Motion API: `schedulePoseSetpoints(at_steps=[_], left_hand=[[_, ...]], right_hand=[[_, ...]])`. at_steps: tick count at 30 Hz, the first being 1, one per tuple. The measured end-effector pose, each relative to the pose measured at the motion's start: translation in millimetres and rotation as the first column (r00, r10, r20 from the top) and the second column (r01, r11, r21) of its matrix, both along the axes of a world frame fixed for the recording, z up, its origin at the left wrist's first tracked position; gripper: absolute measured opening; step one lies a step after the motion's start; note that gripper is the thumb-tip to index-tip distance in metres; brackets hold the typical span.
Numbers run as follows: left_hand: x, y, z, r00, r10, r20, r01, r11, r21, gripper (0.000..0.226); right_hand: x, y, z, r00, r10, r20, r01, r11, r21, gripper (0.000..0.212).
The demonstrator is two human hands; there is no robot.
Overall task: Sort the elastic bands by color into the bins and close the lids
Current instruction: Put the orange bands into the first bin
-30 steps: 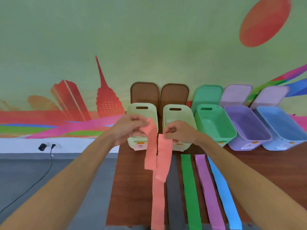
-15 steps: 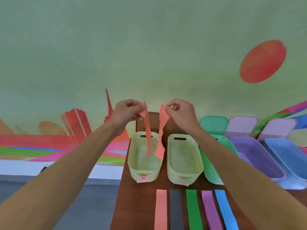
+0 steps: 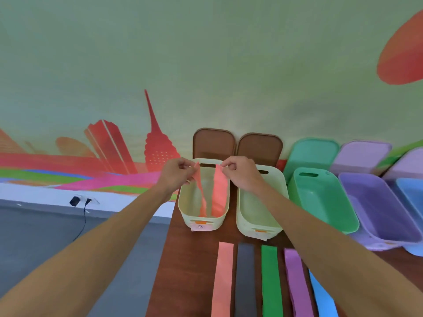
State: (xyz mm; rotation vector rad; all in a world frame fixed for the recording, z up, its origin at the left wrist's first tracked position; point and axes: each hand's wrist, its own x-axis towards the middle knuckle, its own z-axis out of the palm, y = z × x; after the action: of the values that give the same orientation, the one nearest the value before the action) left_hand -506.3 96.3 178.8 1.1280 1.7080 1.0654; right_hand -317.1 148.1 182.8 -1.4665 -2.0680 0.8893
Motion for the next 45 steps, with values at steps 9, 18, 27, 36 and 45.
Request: schedulePoseSetpoints(at_steps=[9,18,27,36,45], left_hand=[[9.6,-20.5,-58.0,1.0,-0.009,-0.018,0.007,0.993,-0.12,0.019],[33.9,-59.8,-97.3,0.995,-0.088,-0.05,0.084,0.994,-0.071,0.011],[53.7,-99.5,-162.6,0.926,-0.373,-0.06,0.31,0.84,-0.445,0.015],[55.8,-128.3,-194.5,0.933,-0.359,-0.036,0.275,0.771,-0.574,0.018],[57.6,-134.5,-185.0,0.936,-0.352,0.0,0.293,0.782,-0.551,0.049]], right_hand=[[28.3,-29.0,-54.0,0.998,0.036,0.06,-0.027,0.99,-0.141,0.016],[59.1,-67.4,-130.7,0.928,0.239,0.285,-0.133,0.929,-0.345,0.017],[44.5,-70.6,-194.2,0.836,0.348,0.424,-0.168,0.898,-0.406,0.037],[24.6,-81.7,-223.3,0.76,0.286,0.583,-0.114,0.943,-0.314,0.028],[33.8,-87.6,-156.6,0.924,0.198,0.328,-0.116,0.961,-0.253,0.02]])
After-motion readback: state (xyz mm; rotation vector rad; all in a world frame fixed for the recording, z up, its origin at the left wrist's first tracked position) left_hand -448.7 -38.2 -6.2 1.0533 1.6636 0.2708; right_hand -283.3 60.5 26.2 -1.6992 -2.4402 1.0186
